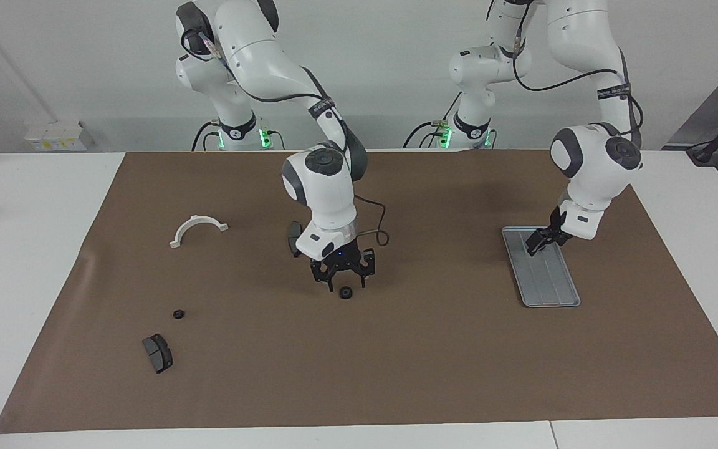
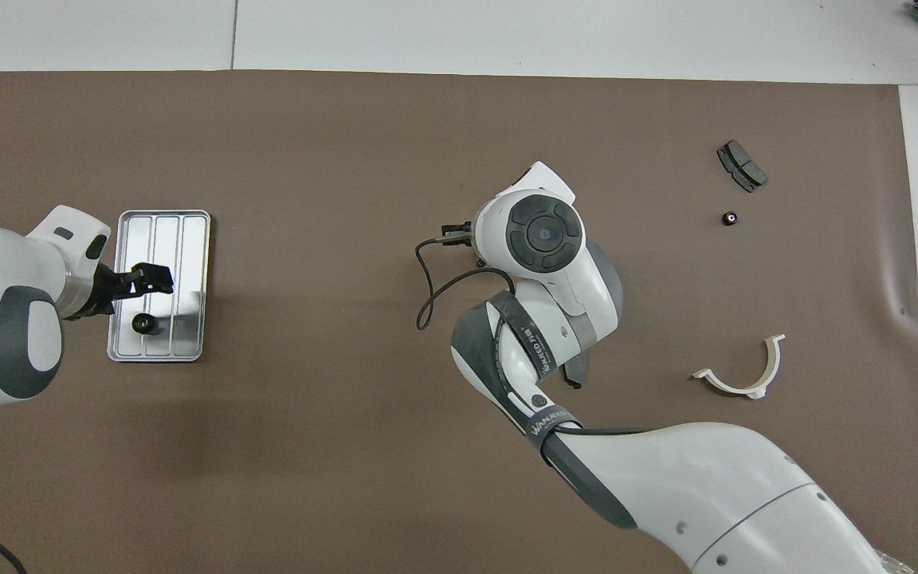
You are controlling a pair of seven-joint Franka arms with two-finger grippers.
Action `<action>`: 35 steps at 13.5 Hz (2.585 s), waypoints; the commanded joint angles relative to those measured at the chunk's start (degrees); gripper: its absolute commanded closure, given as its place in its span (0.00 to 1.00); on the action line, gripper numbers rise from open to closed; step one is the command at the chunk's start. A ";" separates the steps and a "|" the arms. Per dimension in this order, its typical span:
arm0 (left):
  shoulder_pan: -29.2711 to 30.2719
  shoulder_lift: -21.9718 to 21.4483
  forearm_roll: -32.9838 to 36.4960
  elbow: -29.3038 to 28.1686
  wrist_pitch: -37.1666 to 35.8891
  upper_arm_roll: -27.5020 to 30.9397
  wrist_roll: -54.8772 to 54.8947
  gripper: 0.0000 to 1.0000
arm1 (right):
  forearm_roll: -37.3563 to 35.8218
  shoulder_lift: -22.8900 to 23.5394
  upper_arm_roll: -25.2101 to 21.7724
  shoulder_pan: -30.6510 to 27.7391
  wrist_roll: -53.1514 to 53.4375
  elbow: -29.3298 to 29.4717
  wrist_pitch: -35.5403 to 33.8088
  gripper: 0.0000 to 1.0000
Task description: Place bearing gear from tray to pile
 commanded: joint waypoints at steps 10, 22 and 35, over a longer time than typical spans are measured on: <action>2.02 -4.15 -0.42 -8.48 1.98 -0.52 1.67 0.40 | -3.83 2.06 -0.15 -0.30 3.81 -2.94 3.34 0.64; -5.52 -3.01 -0.42 6.88 -8.12 -1.14 3.96 1.00 | -3.66 -2.24 -0.77 -13.73 -12.42 -1.97 -1.32 0.86; -36.04 23.97 -4.99 33.79 10.49 -1.40 -31.73 1.00 | -3.40 2.50 -0.77 -26.58 -26.25 -1.80 8.88 0.49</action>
